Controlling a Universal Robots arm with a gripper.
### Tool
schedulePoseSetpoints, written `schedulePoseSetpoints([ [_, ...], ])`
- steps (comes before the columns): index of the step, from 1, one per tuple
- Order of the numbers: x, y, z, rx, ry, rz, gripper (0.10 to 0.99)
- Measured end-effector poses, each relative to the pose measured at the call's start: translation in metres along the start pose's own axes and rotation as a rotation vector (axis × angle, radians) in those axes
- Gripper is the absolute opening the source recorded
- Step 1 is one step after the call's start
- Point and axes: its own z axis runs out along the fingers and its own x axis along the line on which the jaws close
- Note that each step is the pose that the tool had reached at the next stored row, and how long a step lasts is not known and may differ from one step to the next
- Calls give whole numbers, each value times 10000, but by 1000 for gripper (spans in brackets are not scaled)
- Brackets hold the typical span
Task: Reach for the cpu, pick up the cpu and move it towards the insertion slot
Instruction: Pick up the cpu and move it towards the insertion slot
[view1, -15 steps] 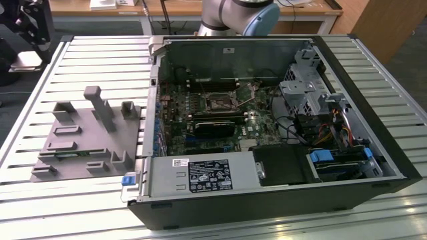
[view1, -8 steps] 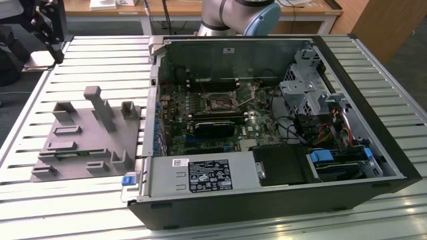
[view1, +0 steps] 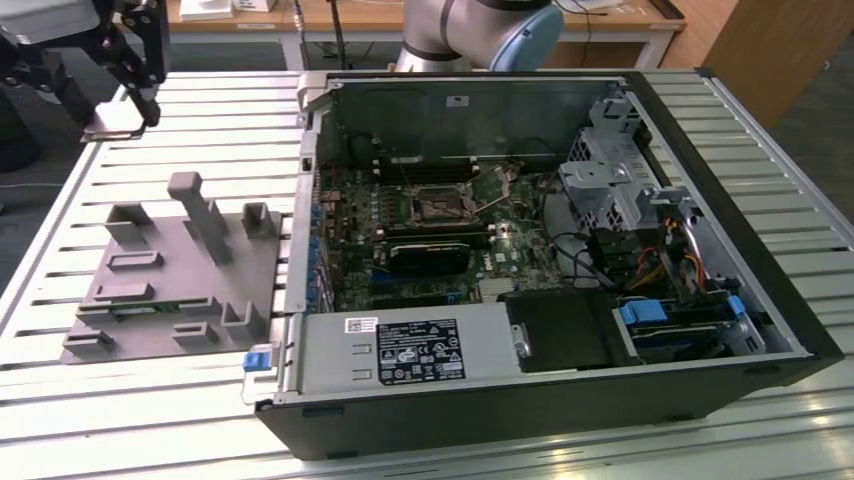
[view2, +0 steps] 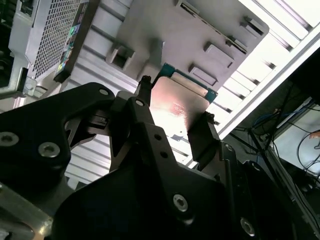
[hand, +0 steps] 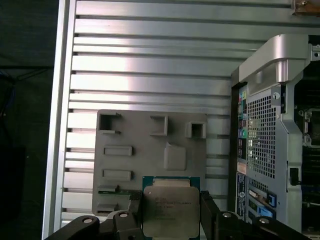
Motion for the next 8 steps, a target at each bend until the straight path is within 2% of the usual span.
schedulePoseSetpoints([
  [8, -255, -6, -2, -1, -1, 1, 541],
])
